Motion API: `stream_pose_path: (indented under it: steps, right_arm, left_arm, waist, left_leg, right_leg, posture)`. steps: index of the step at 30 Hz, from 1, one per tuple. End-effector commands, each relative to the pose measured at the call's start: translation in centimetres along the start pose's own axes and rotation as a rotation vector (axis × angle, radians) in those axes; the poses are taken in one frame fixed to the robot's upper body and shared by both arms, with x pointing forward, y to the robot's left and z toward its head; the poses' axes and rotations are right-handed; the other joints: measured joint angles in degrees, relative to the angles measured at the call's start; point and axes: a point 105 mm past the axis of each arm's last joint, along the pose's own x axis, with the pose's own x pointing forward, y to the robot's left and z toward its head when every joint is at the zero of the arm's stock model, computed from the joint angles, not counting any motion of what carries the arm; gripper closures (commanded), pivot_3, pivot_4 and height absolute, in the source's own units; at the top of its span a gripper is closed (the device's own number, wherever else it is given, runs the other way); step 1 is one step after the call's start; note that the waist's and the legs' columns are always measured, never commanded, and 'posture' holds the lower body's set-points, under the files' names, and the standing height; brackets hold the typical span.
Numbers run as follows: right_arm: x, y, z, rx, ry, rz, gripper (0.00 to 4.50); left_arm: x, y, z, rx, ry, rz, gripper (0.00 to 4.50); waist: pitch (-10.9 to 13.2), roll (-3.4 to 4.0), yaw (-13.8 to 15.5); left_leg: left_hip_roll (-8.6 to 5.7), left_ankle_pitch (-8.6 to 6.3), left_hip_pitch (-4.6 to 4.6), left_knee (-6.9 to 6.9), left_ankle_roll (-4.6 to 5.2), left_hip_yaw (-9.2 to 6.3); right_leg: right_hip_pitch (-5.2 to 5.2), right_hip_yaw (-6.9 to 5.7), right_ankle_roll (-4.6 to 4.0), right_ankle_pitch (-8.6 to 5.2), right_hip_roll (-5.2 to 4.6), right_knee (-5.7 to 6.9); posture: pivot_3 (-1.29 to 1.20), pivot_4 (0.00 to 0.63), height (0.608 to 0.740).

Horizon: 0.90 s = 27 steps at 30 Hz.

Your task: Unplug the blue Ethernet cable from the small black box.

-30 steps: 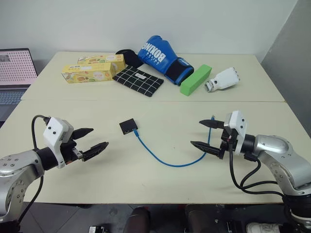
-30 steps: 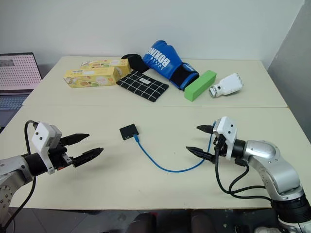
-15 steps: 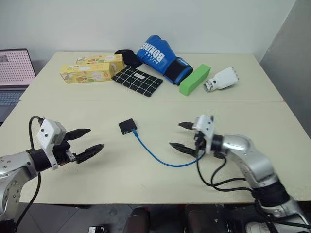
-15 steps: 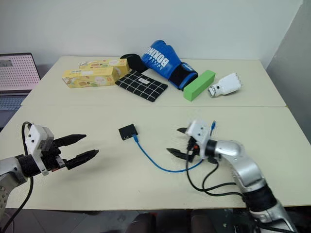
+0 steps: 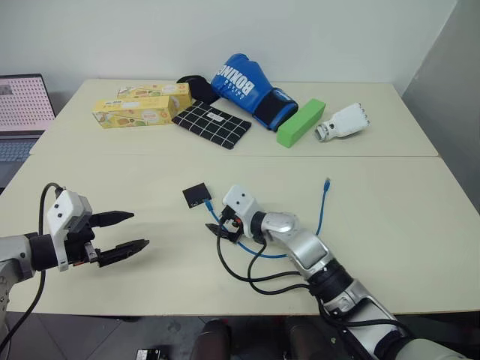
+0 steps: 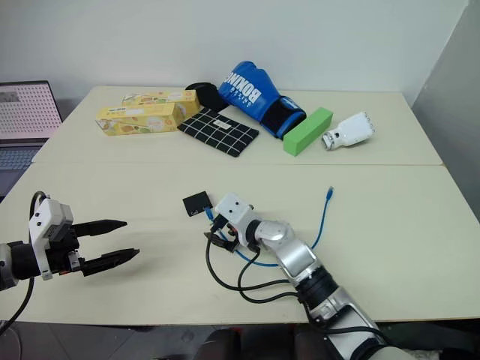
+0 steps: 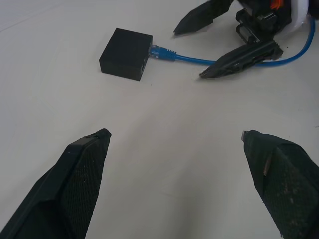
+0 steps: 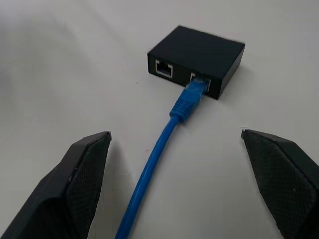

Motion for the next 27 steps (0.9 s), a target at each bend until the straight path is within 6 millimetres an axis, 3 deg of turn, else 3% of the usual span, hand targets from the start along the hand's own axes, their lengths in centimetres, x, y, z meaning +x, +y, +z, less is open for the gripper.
stream_pose_path:
  steps: [1, 9, 12, 21, 27]
  right_arm:
    - [1.0, -0.1, 0.6, 0.016, 0.007, -0.035, 0.06]
    - [1.6, 0.4, 0.7, 0.013, 0.018, -0.034, 1.73]
    - [1.6, 0.3, 0.6, 0.003, 0.024, -0.041, 2.54]
    - [-1.6, -2.5, -0.3, -0.108, 0.033, -0.042, 4.49]
    - [-5.9, -4.5, 0.0, -0.367, 0.03, 0.035, 4.49]
  left_arm:
    - [0.0, -0.2, 1.2, 0.061, -0.01, -0.007, 0.0]
    - [0.3, -0.3, 1.4, 0.062, -0.024, -0.007, 0.0]
    - [0.6, -0.3, 1.5, 0.061, -0.029, -0.003, 0.0]
    - [1.4, -0.1, 1.5, 0.016, -0.064, 0.021, 0.0]
    - [2.8, 0.1, 1.4, -0.101, -0.104, 0.029, 0.0]
  waist:
    - [0.0, 0.0, -0.3]
    - [-0.01, -0.02, -0.72]
    - [-0.01, -0.02, -0.79]
    - [-0.02, -0.03, -0.22]
    - [0.0, 0.0, 0.26]
  left_leg:
    - [0.02, 0.0, 0.01, 0.0, 0.0, 0.0]
    - [0.04, 0.0, 0.02, -0.01, 0.0, -0.01]
    - [0.04, 0.0, 0.02, -0.01, 0.01, -0.01]
    - [0.02, 0.0, 0.01, 0.01, 0.01, -0.06]
    - [-0.03, -0.01, -0.03, 0.06, 0.01, -0.05]
  right_leg:
    - [0.0, 0.01, 0.0, 0.0, 0.01, 0.02]
    - [-0.01, 0.0, -0.01, 0.0, 0.02, 0.03]
    - [-0.01, 0.01, -0.01, 0.0, 0.02, 0.03]
    - [0.05, -0.01, 0.0, 0.0, -0.04, 0.02]
    - [0.08, -0.05, 0.0, 0.0, -0.03, 0.0]
  posture:
    - [0.0, 0.15, 0.74]
    - [0.0, 0.15, 0.74]
    - [0.0, 0.15, 0.74]
    - [0.0, 0.15, 0.74]
    - [0.0, 0.15, 0.74]
